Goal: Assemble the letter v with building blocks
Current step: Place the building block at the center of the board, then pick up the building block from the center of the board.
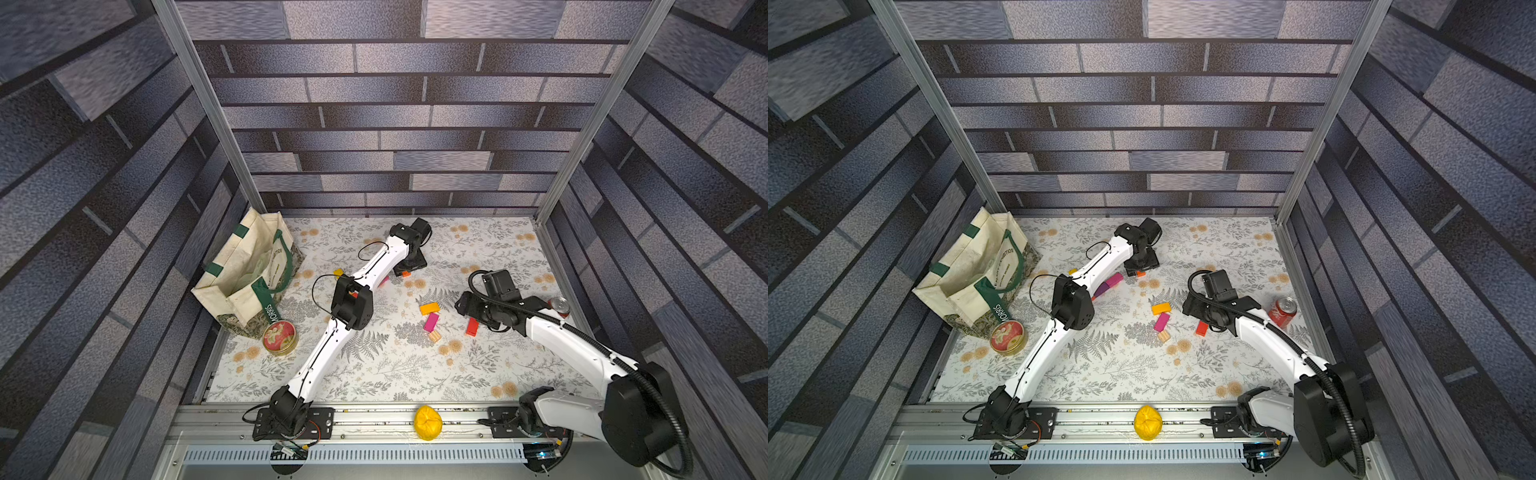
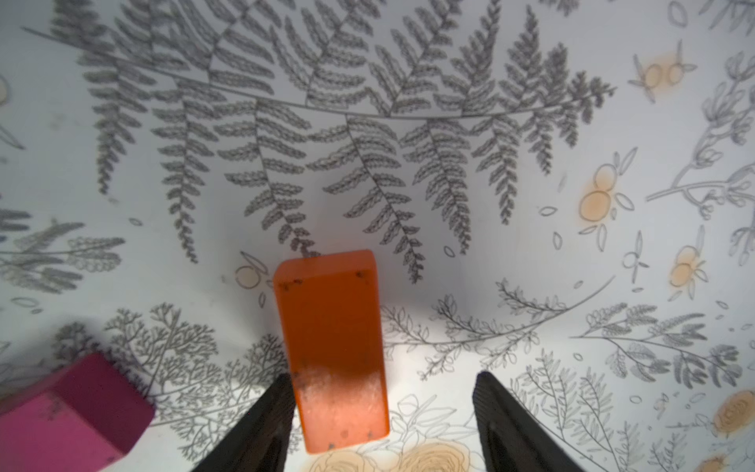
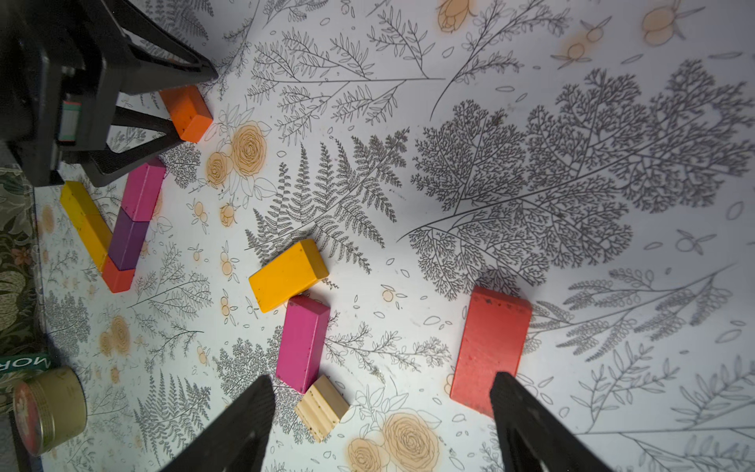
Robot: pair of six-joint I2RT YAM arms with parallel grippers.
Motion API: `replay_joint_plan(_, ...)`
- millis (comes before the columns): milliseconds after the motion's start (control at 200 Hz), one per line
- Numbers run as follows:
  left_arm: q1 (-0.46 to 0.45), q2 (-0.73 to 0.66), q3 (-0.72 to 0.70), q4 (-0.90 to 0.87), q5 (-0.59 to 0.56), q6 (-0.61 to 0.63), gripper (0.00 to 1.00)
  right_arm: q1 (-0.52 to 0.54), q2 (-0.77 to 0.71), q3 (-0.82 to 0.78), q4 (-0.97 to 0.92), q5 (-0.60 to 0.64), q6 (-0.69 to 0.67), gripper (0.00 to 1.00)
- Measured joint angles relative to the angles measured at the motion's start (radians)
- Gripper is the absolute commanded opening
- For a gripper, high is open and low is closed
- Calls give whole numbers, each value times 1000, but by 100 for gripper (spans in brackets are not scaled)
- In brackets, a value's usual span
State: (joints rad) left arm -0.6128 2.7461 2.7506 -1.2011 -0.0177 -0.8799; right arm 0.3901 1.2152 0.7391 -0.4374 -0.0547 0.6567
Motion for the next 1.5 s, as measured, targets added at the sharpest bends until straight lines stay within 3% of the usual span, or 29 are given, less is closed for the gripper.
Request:
replay_joint_plan(456,-24,-137,0,-13,10,55,78,1,-69,4,-37,-19,40,82)
replay_joint_plan(716,-27,-209,-41,-18,10,102,73,73,-87,-6,-37,4,100,81)
replay_joint_plan(857,-27,-354,-242,59,18,131,72,144,-42,-5,-37,32,130,80)
replay_joint_plan(1012,-3,-591,-597,232,48,142,68,207,26,-2,-37,68,166,79)
replay_joint_plan(1222,127,-886,-1079,496,119,115,66,267,143,81,-41,110,192,76)
replay_joint_plan(1358,202,-975,-1217,556,123,114,66,299,217,142,-41,124,200,73)
replay_joint_plan(1498,210,-1019,-1257,579,129,122,67,328,302,198,-57,134,204,73)
